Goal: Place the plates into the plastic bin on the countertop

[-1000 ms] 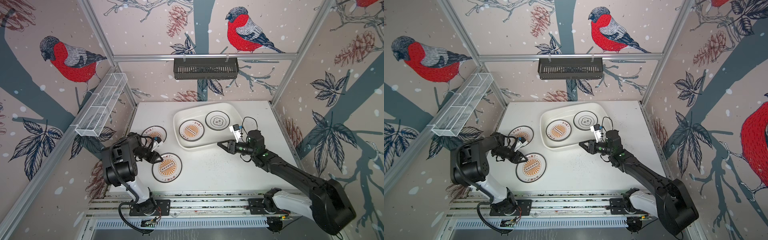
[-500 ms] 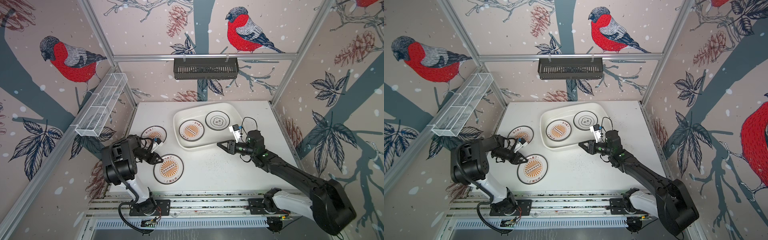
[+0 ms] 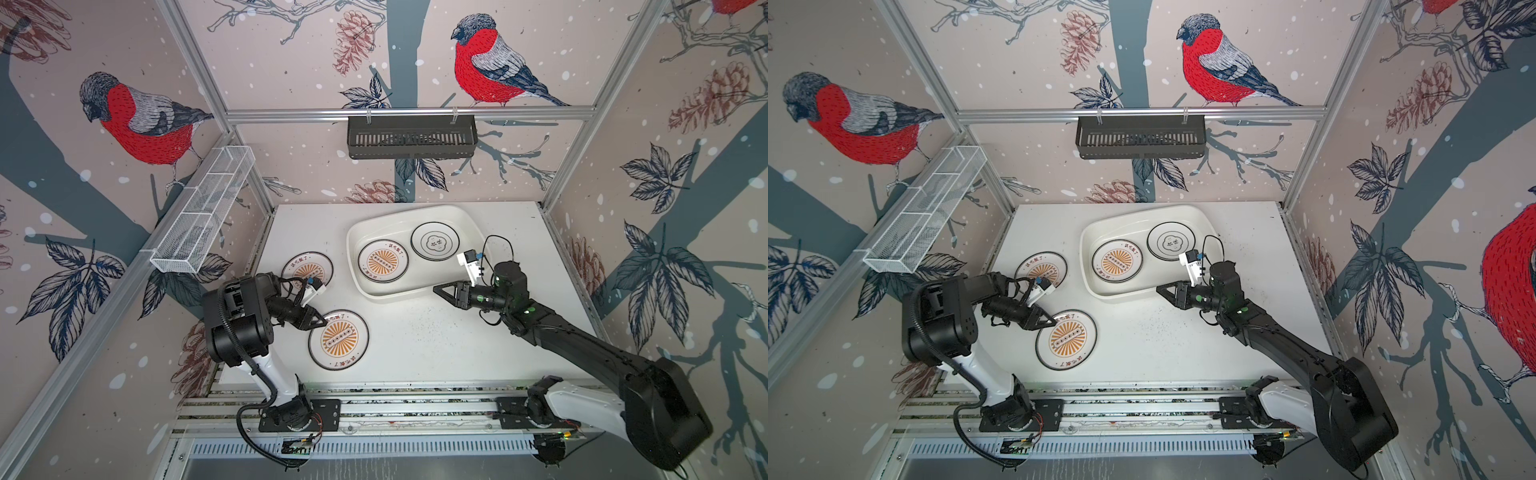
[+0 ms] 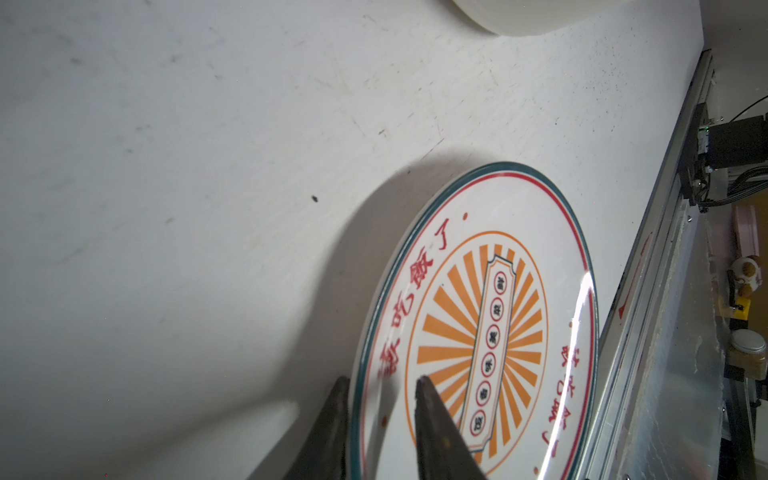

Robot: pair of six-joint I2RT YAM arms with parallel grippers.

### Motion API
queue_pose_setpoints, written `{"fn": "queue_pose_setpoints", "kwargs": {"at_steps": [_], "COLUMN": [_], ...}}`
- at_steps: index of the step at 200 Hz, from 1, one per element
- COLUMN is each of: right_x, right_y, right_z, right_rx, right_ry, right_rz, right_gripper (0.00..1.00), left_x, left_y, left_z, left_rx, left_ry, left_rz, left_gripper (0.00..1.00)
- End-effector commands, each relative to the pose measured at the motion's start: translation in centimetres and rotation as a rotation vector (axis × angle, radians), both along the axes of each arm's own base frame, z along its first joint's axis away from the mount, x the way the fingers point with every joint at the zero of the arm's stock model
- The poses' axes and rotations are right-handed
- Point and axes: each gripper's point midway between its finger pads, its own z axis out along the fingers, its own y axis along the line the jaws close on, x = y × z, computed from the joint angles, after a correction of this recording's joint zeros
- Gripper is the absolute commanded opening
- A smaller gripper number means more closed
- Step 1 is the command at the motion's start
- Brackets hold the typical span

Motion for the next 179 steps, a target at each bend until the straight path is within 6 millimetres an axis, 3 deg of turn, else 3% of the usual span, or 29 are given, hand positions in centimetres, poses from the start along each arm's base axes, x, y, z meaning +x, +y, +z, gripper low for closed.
{"fn": "queue_pose_setpoints", "kwargs": {"at_steps": [1, 179], "right_x": [0.3, 0.5], "right_y": [0.2, 0.5], "right_z": [0.9, 1.1], "right_rx": [0.024, 0.035], "right_ry": [-0.038, -0.038], "right_rz": [-0.003, -0.001], "right_gripper": [0.31, 0.30], "left_x": [-1.0, 0.2], "left_y": [0.4, -0.2], "left_z": [-0.6, 1.2], "left_rx": [0.032, -0.041], "left_ry": [0.033, 0.009], "left_rz": [-0.032, -0.010], "left_gripper": [0.22, 0.00]}}
